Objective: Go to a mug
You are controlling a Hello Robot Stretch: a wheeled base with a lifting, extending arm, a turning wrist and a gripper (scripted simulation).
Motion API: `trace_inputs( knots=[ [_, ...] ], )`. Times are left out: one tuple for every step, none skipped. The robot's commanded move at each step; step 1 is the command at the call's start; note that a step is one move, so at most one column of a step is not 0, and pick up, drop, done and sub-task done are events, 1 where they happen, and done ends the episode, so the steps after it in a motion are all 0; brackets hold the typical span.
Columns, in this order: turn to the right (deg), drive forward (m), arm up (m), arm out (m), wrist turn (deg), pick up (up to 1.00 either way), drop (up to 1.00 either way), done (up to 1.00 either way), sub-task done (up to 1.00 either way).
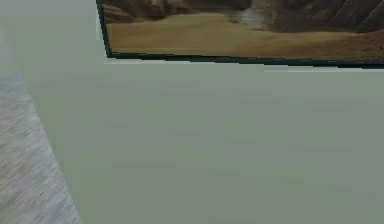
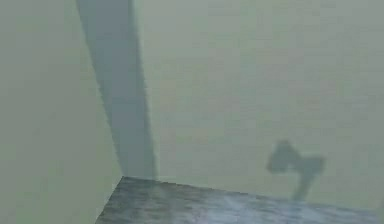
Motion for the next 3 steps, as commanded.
trace_inputs(
  knots=[
    [-30.0, 0.00, 0.00, 0.00, 0.0, 0.00, 0.00, 0.00, 0.00],
    [0.0, 0.40, 0.00, 0.00, 0.0, 0.00, 0.00, 0.00, 0.00],
    [-45.0, 0.00, 0.00, 0.00, 0.0, 0.00, 0.00, 0.00, 0.00]
  ],
)
